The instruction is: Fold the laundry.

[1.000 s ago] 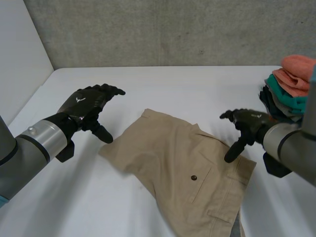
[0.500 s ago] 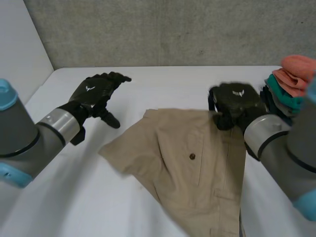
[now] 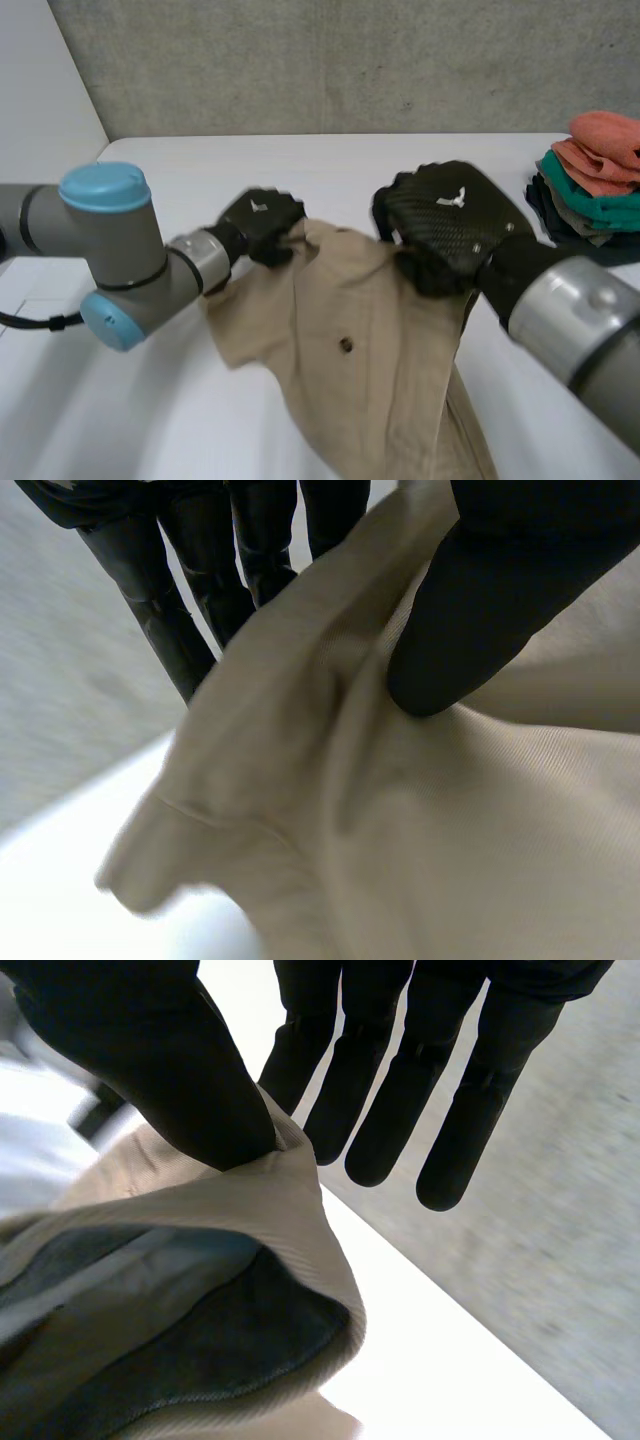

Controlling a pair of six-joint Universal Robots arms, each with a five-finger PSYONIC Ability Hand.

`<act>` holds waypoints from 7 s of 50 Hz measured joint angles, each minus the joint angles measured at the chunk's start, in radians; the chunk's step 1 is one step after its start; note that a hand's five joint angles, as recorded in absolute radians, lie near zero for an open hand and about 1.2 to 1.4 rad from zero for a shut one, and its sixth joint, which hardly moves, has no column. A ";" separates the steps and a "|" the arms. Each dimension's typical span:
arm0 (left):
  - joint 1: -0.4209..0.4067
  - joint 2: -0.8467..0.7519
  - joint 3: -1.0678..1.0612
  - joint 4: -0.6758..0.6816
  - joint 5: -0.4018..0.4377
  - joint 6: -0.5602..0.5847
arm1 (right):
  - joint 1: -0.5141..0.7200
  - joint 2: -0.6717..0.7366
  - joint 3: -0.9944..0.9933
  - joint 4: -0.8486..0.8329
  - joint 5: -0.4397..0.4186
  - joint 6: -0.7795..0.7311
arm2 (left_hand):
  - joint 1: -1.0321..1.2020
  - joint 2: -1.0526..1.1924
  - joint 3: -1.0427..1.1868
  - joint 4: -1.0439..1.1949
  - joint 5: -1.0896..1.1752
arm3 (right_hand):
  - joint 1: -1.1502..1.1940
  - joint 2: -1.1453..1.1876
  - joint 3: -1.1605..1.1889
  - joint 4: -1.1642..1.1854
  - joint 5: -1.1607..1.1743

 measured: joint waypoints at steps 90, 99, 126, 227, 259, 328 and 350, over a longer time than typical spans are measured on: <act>0.159 0.490 -0.768 -0.105 -0.131 0.206 | -0.051 0.487 -0.006 0.050 0.099 -0.470 | -0.020 -0.002 0.004 0.004 0.012 | 0.017 0.001 0.003 0.002 0.019; 0.181 0.643 -0.814 -0.632 -0.076 0.424 | -0.067 0.277 0.122 0.355 0.082 -0.737 | -0.020 0.000 0.004 0.004 0.012 | 0.015 -0.006 -0.004 -0.007 0.011; 0.177 0.669 -0.585 -0.353 -0.088 0.193 | 0.017 0.449 0.154 -0.343 0.099 -0.268 | -0.020 0.001 0.004 0.005 0.012 | -0.469 -0.540 -0.553 -0.572 -0.552; 0.032 0.379 -0.516 0.255 -0.142 -0.017 | -0.171 0.609 -0.060 -0.276 0.148 -0.209 | -0.982 -0.988 -0.969 -0.988 -0.926 | -0.553 -0.621 -0.627 -0.633 -0.612; 0.061 0.514 -0.588 0.230 -0.144 -0.063 | 0.026 0.536 -0.042 -0.596 -0.055 -0.852 | -0.982 -0.988 -0.969 -0.988 -0.926 | -0.042 -0.005 -0.003 0.000 -0.028; -0.108 0.299 0.001 -0.282 -0.137 -0.033 | 0.079 0.458 -0.159 -0.279 0.281 -0.286 | -0.999 -1.013 -0.973 -0.988 -0.926 | -0.928 -1.011 -0.984 -0.987 -0.968; -0.076 0.498 -0.147 -0.325 0.434 -0.216 | 0.284 0.650 0.105 -0.734 0.373 -0.298 | -0.999 -1.013 -0.973 -0.988 -0.926 | -0.925 -1.009 -0.984 -0.987 -0.968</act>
